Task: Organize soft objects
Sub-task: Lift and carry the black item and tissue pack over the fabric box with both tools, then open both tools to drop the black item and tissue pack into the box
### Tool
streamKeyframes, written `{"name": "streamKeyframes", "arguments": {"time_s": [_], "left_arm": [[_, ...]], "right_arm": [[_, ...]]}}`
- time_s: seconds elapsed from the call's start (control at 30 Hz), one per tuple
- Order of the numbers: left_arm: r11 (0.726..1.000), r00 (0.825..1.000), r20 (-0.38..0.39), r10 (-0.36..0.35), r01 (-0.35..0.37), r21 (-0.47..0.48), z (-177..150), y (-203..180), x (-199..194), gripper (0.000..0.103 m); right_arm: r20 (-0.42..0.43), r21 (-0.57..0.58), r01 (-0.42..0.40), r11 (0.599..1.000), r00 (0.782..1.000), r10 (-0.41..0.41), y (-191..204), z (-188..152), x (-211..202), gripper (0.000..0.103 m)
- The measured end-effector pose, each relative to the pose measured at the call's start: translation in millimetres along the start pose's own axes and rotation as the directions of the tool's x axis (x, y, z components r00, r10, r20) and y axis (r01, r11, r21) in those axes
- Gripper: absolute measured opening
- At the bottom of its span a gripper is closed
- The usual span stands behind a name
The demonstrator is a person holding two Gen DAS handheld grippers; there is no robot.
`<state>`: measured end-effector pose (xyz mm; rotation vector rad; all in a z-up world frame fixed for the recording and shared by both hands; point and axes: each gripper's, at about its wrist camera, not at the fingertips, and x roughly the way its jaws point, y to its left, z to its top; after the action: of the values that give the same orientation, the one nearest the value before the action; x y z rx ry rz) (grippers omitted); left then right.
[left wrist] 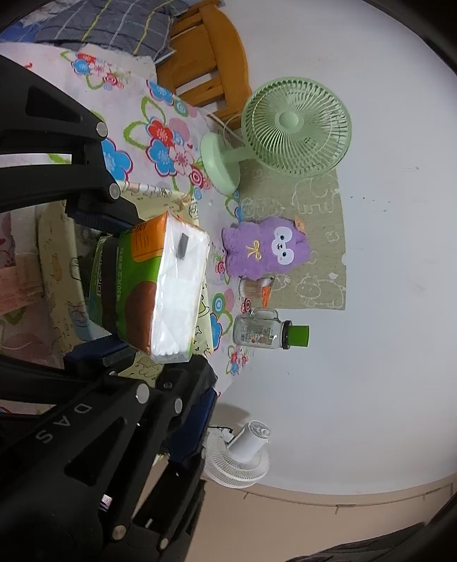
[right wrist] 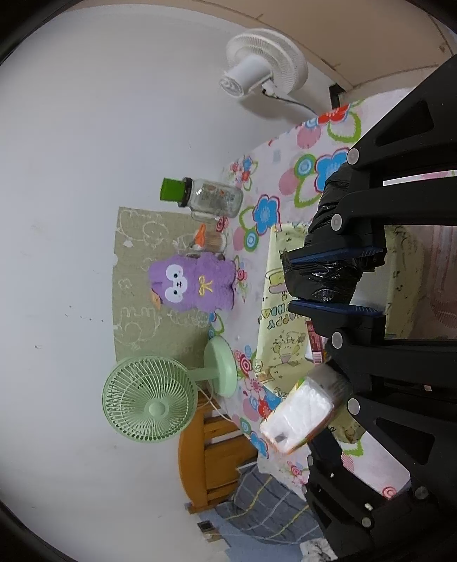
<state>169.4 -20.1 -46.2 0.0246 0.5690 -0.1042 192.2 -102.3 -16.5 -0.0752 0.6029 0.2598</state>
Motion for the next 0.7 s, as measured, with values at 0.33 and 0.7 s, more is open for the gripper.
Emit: {"name": "streamKeyframes", "arguments": {"time_s": [0.33, 0.7], "left_arm": [[1.000, 1.000, -0.020, 0.007, -0.007, -0.014, 6, 5, 22, 0.052], [0.999, 0.999, -0.036, 0.025, -0.026, -0.031, 8, 12, 35, 0.053]], "right_arm": [[-0.024, 0.019, -0.038, 0.999, 0.999, 0.039, -6, 5, 26, 0.024], [-0.027, 0.022, -0.084, 0.996, 0.996, 0.084, -4, 8, 44, 0.028]]}}
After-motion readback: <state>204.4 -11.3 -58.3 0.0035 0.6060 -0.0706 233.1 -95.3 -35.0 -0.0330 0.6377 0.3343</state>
